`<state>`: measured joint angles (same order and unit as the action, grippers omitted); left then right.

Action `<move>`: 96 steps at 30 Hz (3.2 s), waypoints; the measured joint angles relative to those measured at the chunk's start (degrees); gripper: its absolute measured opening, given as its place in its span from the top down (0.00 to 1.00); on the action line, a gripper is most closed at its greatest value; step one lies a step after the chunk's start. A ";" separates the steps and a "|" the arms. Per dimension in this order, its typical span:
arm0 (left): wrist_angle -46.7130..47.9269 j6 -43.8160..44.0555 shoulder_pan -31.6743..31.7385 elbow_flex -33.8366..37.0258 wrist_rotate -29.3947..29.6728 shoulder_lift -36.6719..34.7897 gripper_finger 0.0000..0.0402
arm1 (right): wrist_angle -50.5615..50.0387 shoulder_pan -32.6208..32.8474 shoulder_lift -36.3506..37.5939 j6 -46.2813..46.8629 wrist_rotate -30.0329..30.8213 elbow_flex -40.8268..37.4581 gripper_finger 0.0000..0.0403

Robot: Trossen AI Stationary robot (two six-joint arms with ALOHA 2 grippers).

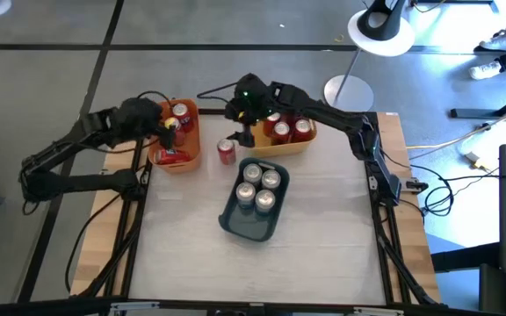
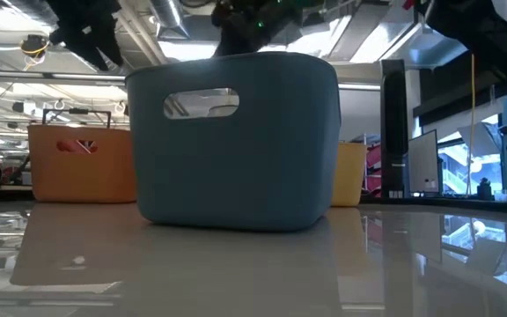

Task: Sort soda cans
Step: Adjust the orange soda can inside the orange bin

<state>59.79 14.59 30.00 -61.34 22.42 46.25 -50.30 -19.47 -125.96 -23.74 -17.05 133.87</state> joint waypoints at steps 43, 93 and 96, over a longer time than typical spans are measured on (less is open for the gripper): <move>24.01 6.70 0.09 11.32 -0.75 11.02 0.34 | 24.56 1.88 -0.32 3.91 -7.23 -17.47 0.10; -0.63 -19.80 13.90 17.46 -18.88 22.56 0.34 | 24.74 1.84 -0.32 3.85 -7.73 -17.43 0.10; -1.19 -20.55 14.99 17.62 -19.61 23.71 0.34 | 24.81 1.86 -0.32 4.20 -7.61 -17.43 0.10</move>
<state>58.60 -5.96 44.99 -43.72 2.81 69.96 -25.49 -17.61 -126.28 -19.54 -24.66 116.44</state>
